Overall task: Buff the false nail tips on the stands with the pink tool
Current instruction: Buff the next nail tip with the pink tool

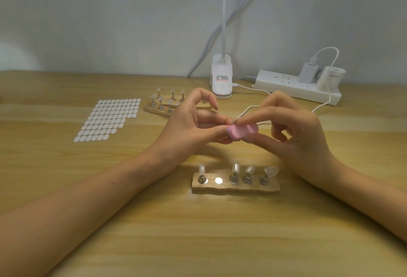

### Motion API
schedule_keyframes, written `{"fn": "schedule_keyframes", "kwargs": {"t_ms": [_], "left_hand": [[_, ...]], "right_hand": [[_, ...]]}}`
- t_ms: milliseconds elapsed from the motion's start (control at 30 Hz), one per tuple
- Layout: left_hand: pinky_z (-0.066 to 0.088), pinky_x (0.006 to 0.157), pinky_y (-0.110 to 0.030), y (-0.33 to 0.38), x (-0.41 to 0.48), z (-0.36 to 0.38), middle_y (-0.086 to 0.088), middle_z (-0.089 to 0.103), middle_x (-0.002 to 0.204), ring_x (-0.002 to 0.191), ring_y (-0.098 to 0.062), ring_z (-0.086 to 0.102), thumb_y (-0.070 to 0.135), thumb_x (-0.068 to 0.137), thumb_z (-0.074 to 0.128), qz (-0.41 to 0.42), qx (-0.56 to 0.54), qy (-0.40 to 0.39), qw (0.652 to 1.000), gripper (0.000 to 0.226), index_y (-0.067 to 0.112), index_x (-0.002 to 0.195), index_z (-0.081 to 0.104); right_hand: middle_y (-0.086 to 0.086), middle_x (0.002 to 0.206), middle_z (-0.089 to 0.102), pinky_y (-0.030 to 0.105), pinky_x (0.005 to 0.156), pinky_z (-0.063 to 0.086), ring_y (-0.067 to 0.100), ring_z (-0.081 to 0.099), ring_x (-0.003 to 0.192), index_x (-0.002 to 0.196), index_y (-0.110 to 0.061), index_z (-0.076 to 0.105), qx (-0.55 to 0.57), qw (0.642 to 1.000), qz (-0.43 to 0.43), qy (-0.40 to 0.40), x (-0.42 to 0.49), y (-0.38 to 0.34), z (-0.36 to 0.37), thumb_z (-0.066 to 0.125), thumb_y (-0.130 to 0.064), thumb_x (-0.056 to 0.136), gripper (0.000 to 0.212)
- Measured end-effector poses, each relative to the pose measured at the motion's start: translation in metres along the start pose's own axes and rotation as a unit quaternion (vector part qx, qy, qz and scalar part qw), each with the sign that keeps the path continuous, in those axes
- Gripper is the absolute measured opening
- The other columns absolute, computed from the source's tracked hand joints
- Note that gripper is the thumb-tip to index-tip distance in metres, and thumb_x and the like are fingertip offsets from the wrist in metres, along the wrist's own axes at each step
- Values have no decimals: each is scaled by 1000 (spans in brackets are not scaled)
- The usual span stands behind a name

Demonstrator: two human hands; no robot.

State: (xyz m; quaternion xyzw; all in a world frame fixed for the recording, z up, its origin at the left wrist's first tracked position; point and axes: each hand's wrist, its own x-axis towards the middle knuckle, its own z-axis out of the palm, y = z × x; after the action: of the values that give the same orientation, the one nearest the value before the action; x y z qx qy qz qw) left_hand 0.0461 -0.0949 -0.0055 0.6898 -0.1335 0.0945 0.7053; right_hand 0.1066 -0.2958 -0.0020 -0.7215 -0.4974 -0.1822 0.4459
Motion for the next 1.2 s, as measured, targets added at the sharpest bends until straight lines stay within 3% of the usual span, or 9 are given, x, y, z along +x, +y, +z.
{"fn": "schedule_keyframes", "kwargs": {"t_ms": [133,233,367,467,700,800,933,1033,1200], "left_hand": [[60,71,-31,-1,0,-1,-16,78,93,79,-29,77,11,75,77,2,-2,6,1000,43,14,98,41],[60,71,-31,0,1,-1,-17,77,95,83,-31,76,11,74,78,4,2,7,1000,44,14,98,42],[60,71,-32,0,0,-1,-17,77,95,79,-29,76,10,75,77,3,0,5,1000,42,14,97,41],[60,70,-30,0,0,-1,-18,77,95,81,-28,76,11,74,78,6,3,4,1000,43,14,96,41],[47,52,-19,5,0,0,0,77,86,61,-15,69,21,75,77,14,44,2,999,37,16,92,45],[48,51,-20,6,-1,0,1,76,88,72,-17,74,16,77,75,26,28,14,999,31,14,91,48],[55,56,-23,5,-3,0,2,75,94,90,-25,77,14,80,77,26,34,23,999,31,13,96,50],[55,56,-24,3,-3,-1,3,74,88,88,-23,77,5,82,80,26,57,44,997,34,16,97,51],[50,49,-23,2,-1,-1,3,72,81,83,-9,72,4,81,82,49,120,51,990,38,22,98,54]], "right_hand": [[5,86,59,21,53,32,7,43,67,103,-28,70,0,999,26,28,1,0,-1,73,-27,86,17],[7,85,58,19,52,33,15,45,67,105,-28,69,-19,1000,-10,1,-1,-1,0,74,-25,86,20],[4,86,60,22,54,33,8,43,67,103,-33,68,-14,999,16,26,0,1,-1,73,-29,87,17],[5,85,57,21,52,34,12,46,70,106,-31,68,-26,1000,-17,-1,-1,-1,1,73,-28,88,19],[-11,89,66,34,57,39,7,43,71,96,-26,76,65,984,141,85,0,3,-4,76,-38,82,19],[-5,93,68,32,59,44,10,44,73,95,-31,76,82,983,144,77,-1,-1,-3,75,-41,81,17],[-15,93,67,39,61,48,7,47,75,96,-36,74,76,984,143,68,0,-3,-4,73,-43,81,17],[-17,92,66,43,60,48,7,48,75,96,-35,74,77,985,138,68,0,-3,-3,72,-44,81,18],[-9,94,63,35,54,47,12,52,78,100,-30,74,48,990,117,54,-1,1,-3,73,-36,82,19]]}}
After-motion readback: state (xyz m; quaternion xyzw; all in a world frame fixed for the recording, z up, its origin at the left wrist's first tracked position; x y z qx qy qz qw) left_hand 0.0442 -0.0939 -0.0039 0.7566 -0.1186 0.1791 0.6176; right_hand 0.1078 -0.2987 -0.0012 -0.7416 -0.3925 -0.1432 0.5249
